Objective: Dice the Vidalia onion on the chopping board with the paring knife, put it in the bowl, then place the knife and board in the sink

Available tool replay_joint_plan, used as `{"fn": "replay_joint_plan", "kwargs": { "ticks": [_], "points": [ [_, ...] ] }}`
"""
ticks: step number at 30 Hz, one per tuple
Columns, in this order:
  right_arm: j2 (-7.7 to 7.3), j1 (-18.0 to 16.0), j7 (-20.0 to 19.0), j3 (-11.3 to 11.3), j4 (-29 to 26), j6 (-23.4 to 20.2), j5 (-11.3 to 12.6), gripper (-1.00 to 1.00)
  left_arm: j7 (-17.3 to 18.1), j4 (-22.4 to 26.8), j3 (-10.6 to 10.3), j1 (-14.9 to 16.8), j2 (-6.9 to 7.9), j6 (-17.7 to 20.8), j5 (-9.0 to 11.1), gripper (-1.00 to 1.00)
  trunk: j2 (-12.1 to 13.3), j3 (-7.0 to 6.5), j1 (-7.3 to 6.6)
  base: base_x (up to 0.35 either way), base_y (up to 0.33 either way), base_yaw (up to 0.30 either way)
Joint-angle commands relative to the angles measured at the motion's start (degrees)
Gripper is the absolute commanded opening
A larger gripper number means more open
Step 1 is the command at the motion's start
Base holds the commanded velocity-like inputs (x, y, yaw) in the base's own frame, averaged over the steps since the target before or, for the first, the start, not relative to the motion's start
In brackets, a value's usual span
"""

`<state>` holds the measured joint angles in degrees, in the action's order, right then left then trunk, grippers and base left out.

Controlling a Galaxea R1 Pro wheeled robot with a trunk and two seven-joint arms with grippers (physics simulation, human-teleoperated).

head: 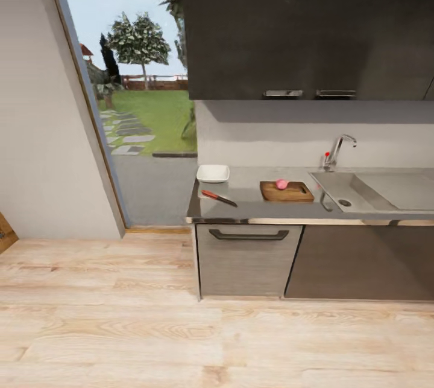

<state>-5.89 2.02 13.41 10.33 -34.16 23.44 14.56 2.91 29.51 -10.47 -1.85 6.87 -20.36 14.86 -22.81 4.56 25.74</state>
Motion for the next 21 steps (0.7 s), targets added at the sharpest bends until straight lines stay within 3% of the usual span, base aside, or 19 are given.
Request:
{"fn": "replay_joint_plan", "kwargs": {
  "ticks": [1, 21],
  "points": [
    [-0.09, 0.00, 0.48, 0.48, -0.12, 0.14, 0.47, 1.00, 0.11, -0.04, -0.34, 0.01, 0.05, -0.11, 0.61, 1.00, -0.11, 0.09, 0.04, 0.067, 0.307, -0.004],
    [-0.09, 0.00, 0.48, 0.48, -0.12, 0.20, 0.47, 1.00, 0.16, -0.49, -0.34, 0.01, -0.02, -0.12, 0.61, 1.00, -0.11, -0.55, 0.04, 0.096, 0.306, -0.116]
  ]
}}
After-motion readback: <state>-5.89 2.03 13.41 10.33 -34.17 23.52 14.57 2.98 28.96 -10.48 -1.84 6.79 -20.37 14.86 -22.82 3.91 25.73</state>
